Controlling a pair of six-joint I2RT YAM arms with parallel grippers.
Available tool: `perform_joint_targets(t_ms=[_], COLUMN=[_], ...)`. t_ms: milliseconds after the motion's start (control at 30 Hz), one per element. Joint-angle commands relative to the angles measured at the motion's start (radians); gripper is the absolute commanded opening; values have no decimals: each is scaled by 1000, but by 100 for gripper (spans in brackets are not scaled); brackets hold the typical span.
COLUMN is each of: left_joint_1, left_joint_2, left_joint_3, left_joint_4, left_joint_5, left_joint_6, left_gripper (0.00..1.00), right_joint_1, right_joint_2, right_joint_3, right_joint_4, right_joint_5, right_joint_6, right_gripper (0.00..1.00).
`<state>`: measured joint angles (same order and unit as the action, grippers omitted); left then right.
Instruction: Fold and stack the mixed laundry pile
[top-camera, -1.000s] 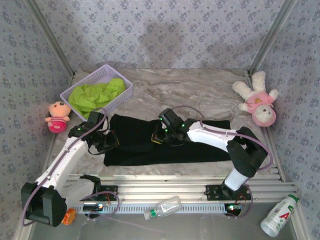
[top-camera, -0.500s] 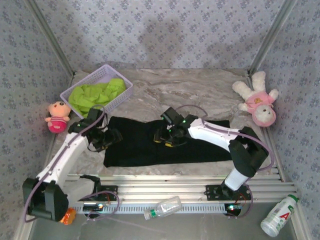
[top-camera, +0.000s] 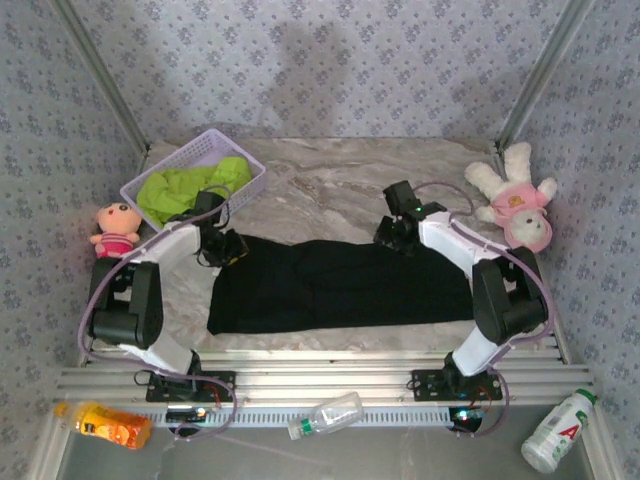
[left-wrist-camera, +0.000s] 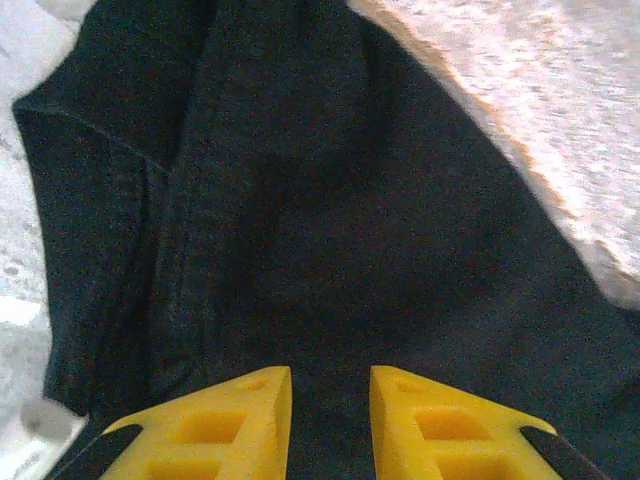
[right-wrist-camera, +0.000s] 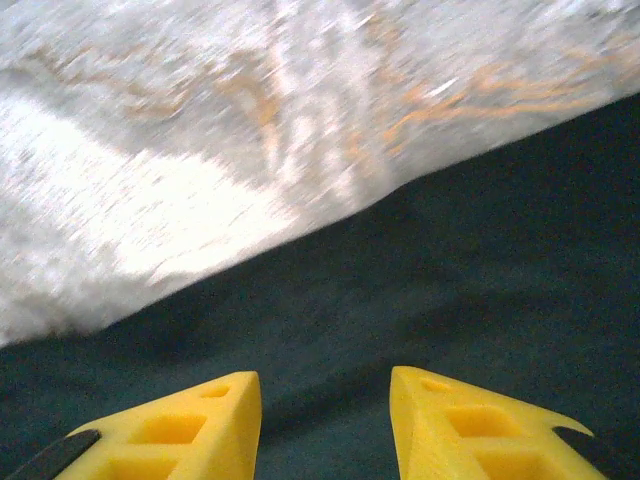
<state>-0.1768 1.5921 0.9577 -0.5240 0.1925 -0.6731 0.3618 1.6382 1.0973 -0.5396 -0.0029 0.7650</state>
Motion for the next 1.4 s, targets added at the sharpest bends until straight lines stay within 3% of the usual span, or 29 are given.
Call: perform_joint_targets(t_ms=[0, 500, 667, 900, 1000, 1100, 1233, 1367], left_joint_1=[0, 13, 7, -92, -164, -214, -269, -305], left_joint_2=[41, 171, 193, 100, 51, 7, -23, -1], left_joint_3=[6, 86, 182, 302, 293, 211, 82, 7], left_joint_4=[-4, -140, -226, -329, -352, -309, -198, -91], left_joint_5=[-75, -269, -269, -144, -140, -85, -20, 9], left_joint_6=[23, 25, 53, 66, 29, -42, -120, -145], left_gripper=[29, 29, 34, 59, 59, 45, 0, 0], right_joint_1=[-64, -382, -465, -418, -348, -277, -185, -117], right_joint_2=[48, 174, 185, 75, 24, 11, 27, 80], right_joint_3=[-21, -28, -15, 39, 25, 12, 3, 17], right_joint_4=[-3, -45, -55, -124, -117, -109, -92, -82], right_joint_5=[44, -70, -146, -244, -239, -222, -191, -162], right_joint_6=[-59, -199, -245, -303, -297, -278, -248, -244], right_gripper=[40, 38, 36, 40, 41, 41, 39, 26])
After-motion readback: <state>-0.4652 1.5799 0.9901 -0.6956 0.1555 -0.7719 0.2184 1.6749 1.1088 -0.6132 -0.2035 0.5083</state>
